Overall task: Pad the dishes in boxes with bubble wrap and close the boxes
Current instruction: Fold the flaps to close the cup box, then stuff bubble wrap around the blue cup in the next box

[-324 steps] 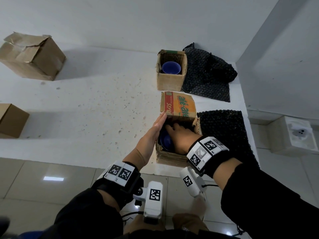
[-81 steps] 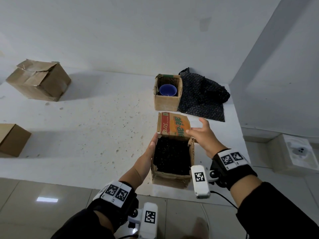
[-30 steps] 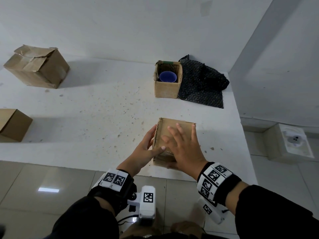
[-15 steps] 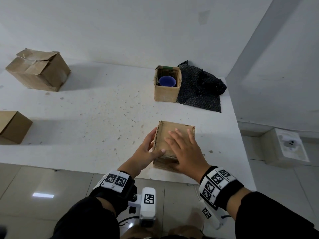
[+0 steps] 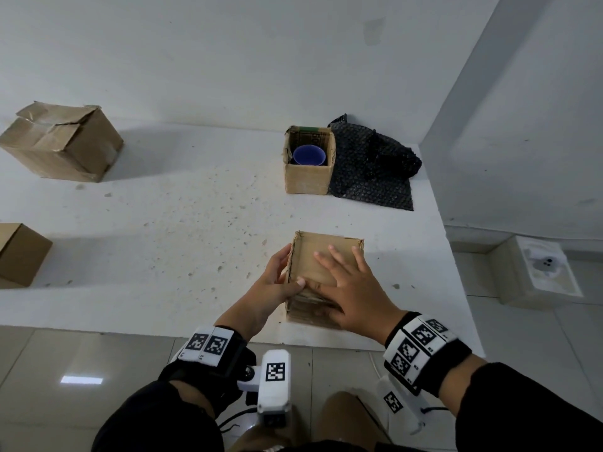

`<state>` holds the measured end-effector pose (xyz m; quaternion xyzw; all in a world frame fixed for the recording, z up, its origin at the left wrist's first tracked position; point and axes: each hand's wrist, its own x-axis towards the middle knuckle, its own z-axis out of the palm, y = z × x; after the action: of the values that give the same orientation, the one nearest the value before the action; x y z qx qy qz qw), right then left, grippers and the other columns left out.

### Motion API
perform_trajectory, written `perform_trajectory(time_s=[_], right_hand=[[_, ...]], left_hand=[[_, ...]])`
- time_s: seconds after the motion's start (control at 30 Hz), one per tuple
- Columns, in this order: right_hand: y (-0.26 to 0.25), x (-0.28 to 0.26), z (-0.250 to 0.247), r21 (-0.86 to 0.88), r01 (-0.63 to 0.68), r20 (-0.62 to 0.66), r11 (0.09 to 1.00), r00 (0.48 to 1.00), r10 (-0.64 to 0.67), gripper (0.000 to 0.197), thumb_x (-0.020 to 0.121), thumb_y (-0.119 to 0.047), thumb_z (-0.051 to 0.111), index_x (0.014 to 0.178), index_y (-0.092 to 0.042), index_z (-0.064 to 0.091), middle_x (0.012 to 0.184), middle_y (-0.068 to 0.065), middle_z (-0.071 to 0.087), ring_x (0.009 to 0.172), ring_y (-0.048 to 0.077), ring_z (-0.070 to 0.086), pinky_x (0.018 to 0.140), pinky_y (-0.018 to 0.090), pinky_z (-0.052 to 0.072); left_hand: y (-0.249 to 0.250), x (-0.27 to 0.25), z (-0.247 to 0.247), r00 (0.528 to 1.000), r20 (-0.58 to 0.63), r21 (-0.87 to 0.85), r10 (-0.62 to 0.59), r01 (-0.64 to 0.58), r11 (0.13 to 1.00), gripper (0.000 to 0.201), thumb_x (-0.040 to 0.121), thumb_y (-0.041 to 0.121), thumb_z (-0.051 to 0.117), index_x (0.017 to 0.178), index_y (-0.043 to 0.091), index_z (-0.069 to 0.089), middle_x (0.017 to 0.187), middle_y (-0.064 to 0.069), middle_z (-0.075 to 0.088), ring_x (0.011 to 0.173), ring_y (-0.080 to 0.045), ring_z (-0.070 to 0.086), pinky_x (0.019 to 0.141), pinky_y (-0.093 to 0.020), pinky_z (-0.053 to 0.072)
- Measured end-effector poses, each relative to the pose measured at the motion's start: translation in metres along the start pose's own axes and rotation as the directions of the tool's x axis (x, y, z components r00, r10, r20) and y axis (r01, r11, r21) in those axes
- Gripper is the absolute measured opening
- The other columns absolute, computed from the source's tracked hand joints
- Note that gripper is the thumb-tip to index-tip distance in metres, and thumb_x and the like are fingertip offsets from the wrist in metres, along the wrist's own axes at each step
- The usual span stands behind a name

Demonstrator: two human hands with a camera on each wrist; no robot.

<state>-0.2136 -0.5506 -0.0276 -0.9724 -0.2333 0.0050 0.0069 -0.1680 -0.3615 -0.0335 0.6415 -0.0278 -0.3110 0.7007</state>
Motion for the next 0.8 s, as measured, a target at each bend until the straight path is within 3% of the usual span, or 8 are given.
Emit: perform_trajectory(time_s=[0.17, 0.27, 0.33, 0.37, 0.43, 0.53, 0.63, 0.8], right_hand=[[0.003, 0.0, -0.002, 0.005, -0.009, 0.119, 1.0, 0.993, 0.008, 0.086, 0.072, -0.052, 0.068, 0.143, -0.042, 0.02, 0.153, 0.014, 0.026, 0.141, 0.04, 0.02, 0.108, 0.064, 0.02], [0.007, -0.001, -0.006, 0.088, 0.017, 0.11, 0.996, 0.994, -0.027, 0.083, 0.075, -0.061, 0.061, 0.143, -0.045, 0.016, 0.158, 0.008, 0.01, 0.145, 0.035, 0.002, 0.114, 0.059, 0.005], [0.013, 0.0, -0.014, 0.21, -0.016, 0.165, 0.978, 0.986, -0.019, 0.079, 0.074, -0.071, 0.051, 0.142, -0.044, 0.021, 0.158, -0.001, 0.002, 0.145, 0.026, -0.009, 0.116, 0.048, -0.008], [0.016, 0.001, -0.019, 0.3, -0.033, 0.173, 0.953, 0.985, -0.021, 0.074, 0.075, -0.072, 0.05, 0.14, -0.043, 0.031, 0.157, -0.004, 0.008, 0.145, 0.021, -0.006, 0.117, 0.043, -0.007], [0.029, 0.007, -0.032, 0.515, -0.063, 0.111, 0.855, 0.994, 0.006, 0.058, 0.076, -0.068, 0.053, 0.126, -0.036, 0.055, 0.146, -0.007, 0.037, 0.139, 0.013, 0.02, 0.116, 0.037, 0.014], [0.058, 0.017, -0.049, 0.778, -0.108, 0.013, 0.619, 0.988, 0.156, 0.034, 0.079, -0.049, 0.06, 0.103, -0.027, 0.068, 0.106, -0.011, 0.063, 0.1, 0.003, 0.056, 0.091, 0.032, 0.046], [0.098, 0.031, -0.062, 0.849, -0.133, -0.051, 0.512, 0.943, 0.329, 0.01, 0.084, -0.024, 0.064, 0.091, -0.029, 0.068, 0.093, -0.01, 0.067, 0.086, 0.005, 0.062, 0.078, 0.035, 0.052], [0.187, 0.064, -0.057, 0.791, -0.284, -0.018, 0.542, 0.875, 0.484, 0.021, 0.087, -0.016, 0.064, 0.098, -0.034, 0.06, 0.106, -0.005, 0.061, 0.093, 0.007, 0.055, 0.073, 0.018, 0.042]], left_hand=[[0.015, 0.006, -0.008, 0.994, 0.008, -0.059, -0.109, 0.109, 0.992, 0.051, 0.093, 0.016, 0.056, 0.137, 0.037, 0.041, 0.14, 0.014, 0.047, 0.121, -0.013, 0.053, 0.093, -0.037, 0.046], [0.028, 0.013, -0.007, 0.991, -0.015, -0.027, -0.132, 0.131, 0.991, 0.05, 0.091, 0.03, 0.059, 0.138, 0.034, 0.042, 0.136, 0.009, 0.053, 0.118, -0.014, 0.056, 0.093, -0.035, 0.045], [0.038, 0.022, -0.003, 0.991, -0.037, 0.024, -0.13, 0.131, 0.991, 0.05, 0.09, 0.036, 0.059, 0.138, 0.036, 0.042, 0.14, 0.005, 0.05, 0.12, -0.015, 0.053, 0.097, -0.036, 0.043], [0.044, 0.025, -0.002, 0.991, -0.057, 0.053, -0.123, 0.126, 0.991, 0.048, 0.092, 0.038, 0.057, 0.138, 0.037, 0.042, 0.143, 0.005, 0.046, 0.123, -0.014, 0.049, 0.101, -0.036, 0.04], [0.059, 0.038, 0.004, 0.992, -0.089, 0.134, -0.091, 0.103, 0.986, 0.048, 0.092, 0.039, 0.054, 0.138, 0.038, 0.041, 0.147, 0.006, 0.038, 0.129, -0.014, 0.04, 0.106, -0.035, 0.034], [0.086, 0.06, 0.016, 0.995, -0.092, 0.263, -0.028, 0.052, 0.963, 0.051, 0.092, 0.04, 0.056, 0.139, 0.038, 0.04, 0.149, 0.007, 0.035, 0.137, -0.013, 0.032, 0.109, -0.032, 0.028], [0.115, 0.09, 0.029, 0.998, -0.052, 0.373, 0.023, -0.002, 0.928, 0.047, 0.093, 0.036, 0.056, 0.138, 0.038, 0.041, 0.148, 0.008, 0.036, 0.137, -0.011, 0.032, 0.102, -0.027, 0.028], [0.153, 0.152, 0.055, 0.992, 0.031, 0.502, 0.121, -0.12, 0.857, 0.045, 0.094, 0.027, 0.056, 0.136, 0.033, 0.044, 0.142, 0.013, 0.037, 0.131, -0.002, 0.029, 0.1, -0.023, 0.027]])
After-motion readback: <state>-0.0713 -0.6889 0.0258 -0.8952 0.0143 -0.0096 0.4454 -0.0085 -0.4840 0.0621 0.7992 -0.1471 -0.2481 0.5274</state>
